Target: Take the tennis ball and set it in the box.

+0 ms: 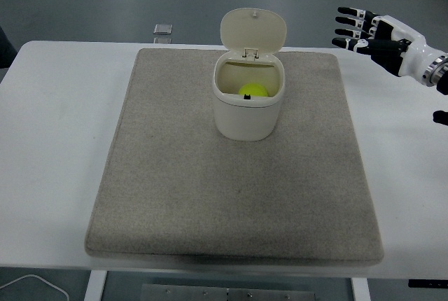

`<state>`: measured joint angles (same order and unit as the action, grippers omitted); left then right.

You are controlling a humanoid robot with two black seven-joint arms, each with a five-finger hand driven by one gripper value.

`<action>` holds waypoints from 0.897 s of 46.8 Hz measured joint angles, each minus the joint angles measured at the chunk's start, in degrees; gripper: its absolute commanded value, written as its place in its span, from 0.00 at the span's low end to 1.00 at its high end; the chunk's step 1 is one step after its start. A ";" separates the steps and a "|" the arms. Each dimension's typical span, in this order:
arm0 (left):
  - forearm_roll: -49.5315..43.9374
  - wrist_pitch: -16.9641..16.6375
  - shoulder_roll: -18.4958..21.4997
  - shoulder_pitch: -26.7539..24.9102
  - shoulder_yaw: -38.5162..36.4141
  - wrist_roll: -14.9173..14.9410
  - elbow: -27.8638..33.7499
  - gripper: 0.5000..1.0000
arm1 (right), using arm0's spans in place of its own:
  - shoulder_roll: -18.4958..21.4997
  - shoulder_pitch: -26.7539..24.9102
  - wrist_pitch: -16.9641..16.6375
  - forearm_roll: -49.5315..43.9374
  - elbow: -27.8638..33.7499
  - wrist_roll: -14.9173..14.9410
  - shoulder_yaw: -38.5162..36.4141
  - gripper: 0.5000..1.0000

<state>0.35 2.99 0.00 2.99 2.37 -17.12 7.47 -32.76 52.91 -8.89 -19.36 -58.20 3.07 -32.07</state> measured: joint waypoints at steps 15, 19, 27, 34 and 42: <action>0.00 0.00 0.00 0.00 0.00 0.00 0.00 0.98 | 2.78 -0.05 3.55 12.22 4.31 0.00 0.24 0.84; 0.00 0.00 0.00 -0.01 0.00 0.00 0.00 0.98 | 3.23 -0.09 4.74 15.25 4.66 0.00 0.30 0.85; 0.00 0.00 0.00 0.00 0.00 0.00 0.00 0.98 | 4.07 -0.52 4.81 17.64 5.19 0.08 0.42 0.85; 0.00 0.00 0.00 0.00 0.00 0.01 0.00 0.98 | 4.43 -0.78 4.60 17.74 5.22 0.51 0.35 0.85; 0.00 0.00 0.00 -0.01 0.00 0.01 0.00 0.98 | 5.24 -1.31 4.66 18.03 5.22 0.70 0.26 0.85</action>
<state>0.35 2.99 0.00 2.98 2.37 -17.11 7.47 -27.52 51.60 -4.24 -1.32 -52.99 3.77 -31.81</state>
